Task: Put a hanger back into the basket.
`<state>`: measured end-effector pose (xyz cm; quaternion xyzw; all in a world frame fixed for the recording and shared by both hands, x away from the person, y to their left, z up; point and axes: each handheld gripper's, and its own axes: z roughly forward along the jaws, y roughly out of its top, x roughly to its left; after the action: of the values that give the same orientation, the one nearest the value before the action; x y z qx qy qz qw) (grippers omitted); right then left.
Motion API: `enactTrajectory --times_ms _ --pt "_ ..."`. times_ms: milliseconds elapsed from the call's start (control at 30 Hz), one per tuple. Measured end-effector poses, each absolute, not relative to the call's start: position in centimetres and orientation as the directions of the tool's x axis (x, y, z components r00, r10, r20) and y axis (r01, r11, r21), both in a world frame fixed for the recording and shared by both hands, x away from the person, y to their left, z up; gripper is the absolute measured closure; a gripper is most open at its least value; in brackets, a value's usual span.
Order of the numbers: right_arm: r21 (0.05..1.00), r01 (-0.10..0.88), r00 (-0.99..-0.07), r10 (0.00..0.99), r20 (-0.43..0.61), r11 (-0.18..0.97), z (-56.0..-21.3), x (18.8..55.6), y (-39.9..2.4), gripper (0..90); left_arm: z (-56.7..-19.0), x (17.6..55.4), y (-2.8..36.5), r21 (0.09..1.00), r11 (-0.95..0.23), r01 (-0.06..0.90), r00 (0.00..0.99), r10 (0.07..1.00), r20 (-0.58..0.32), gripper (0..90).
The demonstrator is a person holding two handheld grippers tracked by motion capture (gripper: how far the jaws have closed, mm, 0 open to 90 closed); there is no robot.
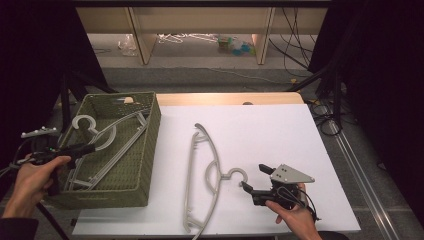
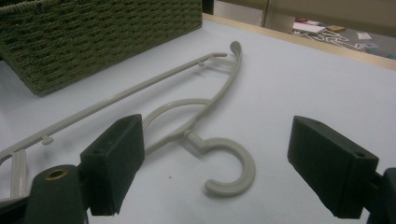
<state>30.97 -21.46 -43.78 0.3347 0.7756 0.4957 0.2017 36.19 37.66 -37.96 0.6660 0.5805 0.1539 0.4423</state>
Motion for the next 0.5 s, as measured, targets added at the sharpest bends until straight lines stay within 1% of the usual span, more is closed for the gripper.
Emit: enactTrajectory --times_ms 100,133,167,200,233,300,367,400,500 --pt "0.912 0.307 -0.698 0.716 0.022 0.271 -43.8 31.0 -21.4 19.7 -37.4 35.2 35.7 0.786 0.074 0.613 0.314 0.891 -0.329 42.8" --pt "0.904 0.328 -0.697 0.716 0.034 0.276 -43.8 30.9 -21.4 19.7 -37.1 34.7 34.8 0.796 0.068 0.601 0.33 0.886 -0.325 41.8" --pt "0.913 0.306 -0.699 0.714 0.023 0.271 -43.9 31.1 -21.4 19.7 -37.0 34.5 34.2 0.801 0.063 0.595 0.342 0.882 -0.323 40.7" --pt "0.909 0.311 -0.697 0.717 0.02 0.277 -43.9 31.0 -21.4 19.7 -36.9 34.1 33.2 0.808 0.068 0.585 0.36 0.871 -0.334 39.6" --pt "0.909 0.317 -0.702 0.711 0.034 0.269 -43.8 31.0 -21.4 19.7 -36.9 34.1 33.2 0.808 0.068 0.585 0.36 0.871 -0.334 37.9" --pt "0.911 0.305 -0.695 0.719 0.014 0.276 -43.8 31.0 -21.4 19.8 -36.8 33.3 31.0 0.824 0.079 0.562 0.416 0.834 -0.363 36.8" --pt "0.912 0.311 -0.699 0.714 0.029 0.267 -43.9 31.0 -21.4 19.7 -36.8 32.7 29.1 0.835 0.058 0.547 0.452 0.819 -0.353 35.2" --pt "0.91 0.307 -0.698 0.716 0.016 0.278 -43.8 31.0 -21.5 19.8 -36.8 32.6 28.5 0.833 0.043 0.551 0.461 0.817 -0.347 34.0" --pt "0.916 0.3 -0.698 0.716 0.022 0.265 -43.8 31.0 -21.4 19.7 -37.0 32.1 26.2 0.843 0.016 0.538 0.503 0.796 -0.336 33.0"
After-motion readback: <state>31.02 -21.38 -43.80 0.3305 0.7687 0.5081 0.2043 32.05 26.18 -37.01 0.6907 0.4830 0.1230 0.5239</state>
